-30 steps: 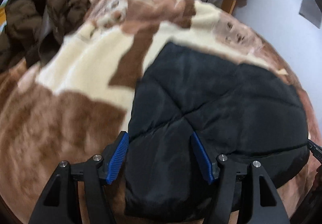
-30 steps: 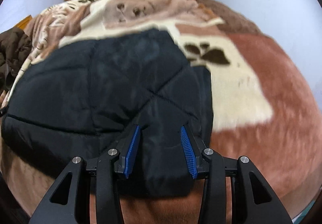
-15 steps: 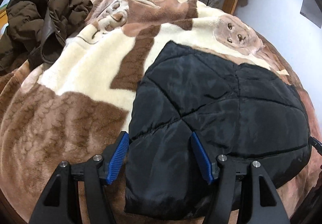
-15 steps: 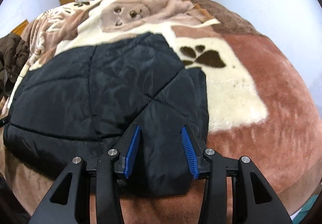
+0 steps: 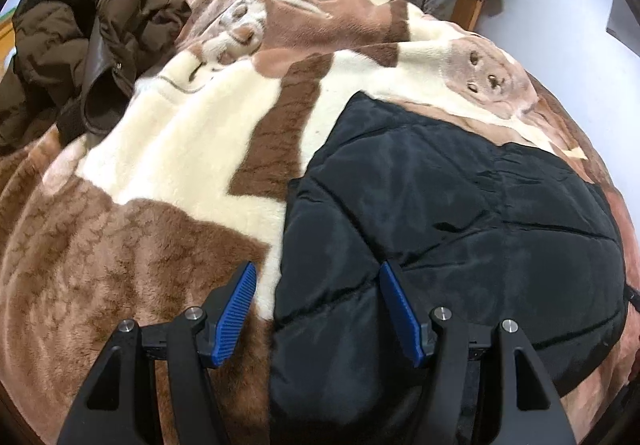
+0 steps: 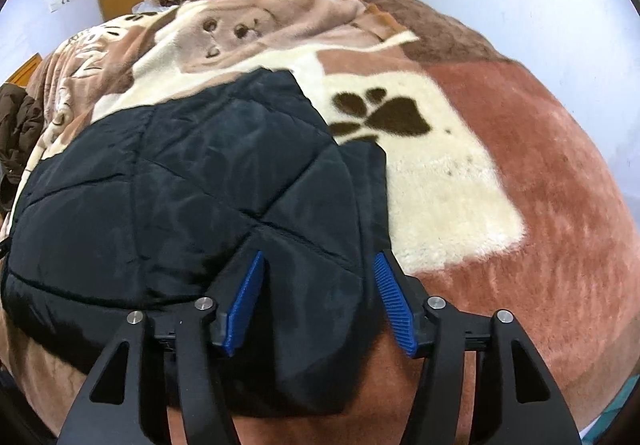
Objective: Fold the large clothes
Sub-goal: 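Smooth the folded jacket flat with both grippers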
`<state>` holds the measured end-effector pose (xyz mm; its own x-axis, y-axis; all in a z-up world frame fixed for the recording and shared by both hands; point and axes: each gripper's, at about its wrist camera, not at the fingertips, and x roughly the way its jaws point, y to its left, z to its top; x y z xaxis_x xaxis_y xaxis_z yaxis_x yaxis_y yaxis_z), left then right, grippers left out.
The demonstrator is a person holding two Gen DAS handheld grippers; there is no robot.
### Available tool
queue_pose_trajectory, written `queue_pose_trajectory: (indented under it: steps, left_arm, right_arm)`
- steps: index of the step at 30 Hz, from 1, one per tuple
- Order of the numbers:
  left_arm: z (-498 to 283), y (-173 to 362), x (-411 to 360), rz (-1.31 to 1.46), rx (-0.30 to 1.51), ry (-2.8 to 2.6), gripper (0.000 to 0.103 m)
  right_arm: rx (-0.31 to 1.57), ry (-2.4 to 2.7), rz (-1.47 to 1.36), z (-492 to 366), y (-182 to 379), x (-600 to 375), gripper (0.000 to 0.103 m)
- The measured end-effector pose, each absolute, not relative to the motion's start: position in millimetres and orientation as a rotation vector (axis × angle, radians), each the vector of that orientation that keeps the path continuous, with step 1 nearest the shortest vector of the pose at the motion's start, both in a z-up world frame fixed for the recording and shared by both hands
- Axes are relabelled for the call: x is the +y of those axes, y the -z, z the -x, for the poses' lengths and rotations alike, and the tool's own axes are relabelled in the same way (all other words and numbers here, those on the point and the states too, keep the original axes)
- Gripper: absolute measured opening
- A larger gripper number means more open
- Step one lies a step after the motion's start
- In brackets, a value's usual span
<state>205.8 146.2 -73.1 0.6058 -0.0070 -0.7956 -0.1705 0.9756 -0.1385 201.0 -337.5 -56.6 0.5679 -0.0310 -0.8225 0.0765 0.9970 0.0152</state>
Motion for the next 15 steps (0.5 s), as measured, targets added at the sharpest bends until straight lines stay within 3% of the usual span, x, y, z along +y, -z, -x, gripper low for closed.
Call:
queue_pose_trajectory:
  steps: [9, 15]
  left_arm:
    - [-207.3, 58.5, 153.7, 0.257, 0.872, -0.083, 0.068]
    - [-252.4, 37.5, 128.7, 0.215, 0.830, 0.023, 0.067]
  right_arm:
    - [0.911, 0.044, -0.060, -203.2, 35.6, -332.4, 0.059]
    - [0.846, -0.046, -0.029, -240.5, 19.8, -308.7, 0.059]
